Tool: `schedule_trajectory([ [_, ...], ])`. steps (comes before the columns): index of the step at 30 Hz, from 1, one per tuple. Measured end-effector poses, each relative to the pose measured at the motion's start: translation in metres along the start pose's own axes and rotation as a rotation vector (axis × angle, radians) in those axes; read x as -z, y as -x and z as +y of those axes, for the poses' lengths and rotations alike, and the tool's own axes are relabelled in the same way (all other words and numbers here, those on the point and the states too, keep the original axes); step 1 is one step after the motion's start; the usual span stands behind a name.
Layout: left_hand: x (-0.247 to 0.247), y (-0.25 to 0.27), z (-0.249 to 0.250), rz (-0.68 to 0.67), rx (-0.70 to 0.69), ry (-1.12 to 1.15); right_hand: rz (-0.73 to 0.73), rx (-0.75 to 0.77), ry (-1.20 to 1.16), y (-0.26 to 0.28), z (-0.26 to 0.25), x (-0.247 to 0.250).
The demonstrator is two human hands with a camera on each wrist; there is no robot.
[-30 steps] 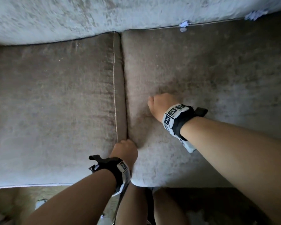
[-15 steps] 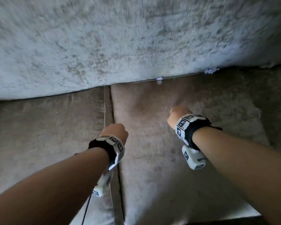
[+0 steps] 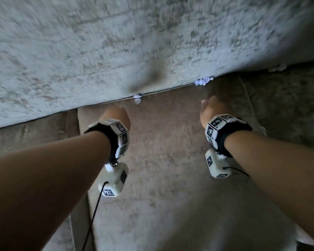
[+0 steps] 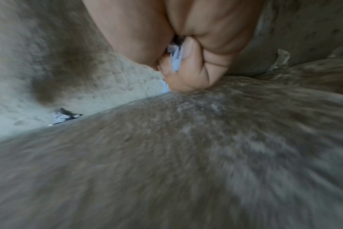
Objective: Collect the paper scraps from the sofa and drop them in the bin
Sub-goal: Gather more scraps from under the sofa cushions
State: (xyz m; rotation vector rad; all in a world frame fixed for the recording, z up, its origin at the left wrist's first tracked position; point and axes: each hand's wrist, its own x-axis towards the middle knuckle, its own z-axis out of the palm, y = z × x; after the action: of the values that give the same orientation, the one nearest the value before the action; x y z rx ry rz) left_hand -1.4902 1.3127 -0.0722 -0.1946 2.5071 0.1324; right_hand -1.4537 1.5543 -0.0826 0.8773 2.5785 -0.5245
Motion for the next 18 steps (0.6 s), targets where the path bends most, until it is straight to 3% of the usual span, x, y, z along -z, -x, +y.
schedule_trajectory([
  [2, 0.008, -0.008, 0.020, 0.053, 0.081, 0.134, 0.046, -0.047, -0.077, -0.019, 0.003, 0.005],
  [3, 0.009, -0.013, 0.030, 0.090, 0.055, 0.130, 0.038, -0.065, -0.095, -0.030, 0.004, 0.007],
  [8, -0.006, -0.055, 0.068, 0.170, 0.203, 0.298, 0.007, -0.099, -0.182, -0.081, -0.007, 0.005],
  [11, -0.029, -0.080, 0.087, 0.154, 0.265, 0.259, 0.018, -0.084, -0.124, -0.102, -0.018, -0.011],
  [14, -0.041, -0.088, 0.103, 0.190, 0.450, 0.188, -0.010, -0.100, -0.069, -0.113, -0.021, -0.020],
  [18, -0.049, -0.094, 0.106, 0.223, 0.505, 0.184, -0.046, -0.089, 0.030, -0.126, -0.019, -0.025],
])
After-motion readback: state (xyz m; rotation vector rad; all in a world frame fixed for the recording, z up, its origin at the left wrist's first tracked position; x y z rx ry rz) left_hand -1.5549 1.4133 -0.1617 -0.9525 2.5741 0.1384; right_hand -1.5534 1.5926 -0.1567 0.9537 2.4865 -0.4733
